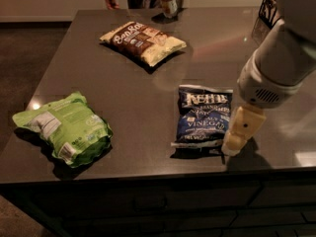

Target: Move blue chip bag near green rice chip bag

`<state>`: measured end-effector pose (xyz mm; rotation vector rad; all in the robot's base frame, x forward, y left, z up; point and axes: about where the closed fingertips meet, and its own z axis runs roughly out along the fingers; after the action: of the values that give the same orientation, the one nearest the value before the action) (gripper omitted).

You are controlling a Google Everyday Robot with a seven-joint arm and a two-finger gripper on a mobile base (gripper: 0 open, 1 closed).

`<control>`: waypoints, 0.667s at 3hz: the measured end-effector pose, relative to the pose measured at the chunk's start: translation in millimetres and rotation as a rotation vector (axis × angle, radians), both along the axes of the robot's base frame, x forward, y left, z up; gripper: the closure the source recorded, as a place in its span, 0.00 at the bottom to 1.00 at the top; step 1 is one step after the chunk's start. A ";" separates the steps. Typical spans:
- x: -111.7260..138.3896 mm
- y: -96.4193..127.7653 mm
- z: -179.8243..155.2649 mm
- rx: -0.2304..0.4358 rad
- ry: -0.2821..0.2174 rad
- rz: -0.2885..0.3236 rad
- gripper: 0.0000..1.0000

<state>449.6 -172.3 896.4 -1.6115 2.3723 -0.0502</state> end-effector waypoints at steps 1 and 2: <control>-8.9 6.9 -27.5 0.005 0.027 -0.054 0.00; -12.9 17.2 -46.3 0.020 0.039 -0.086 0.00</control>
Offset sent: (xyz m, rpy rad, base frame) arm -0.0156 0.0308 -0.0728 0.0419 0.0605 -0.1254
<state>436.7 -155.1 850.1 -1.5148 2.4629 -0.0121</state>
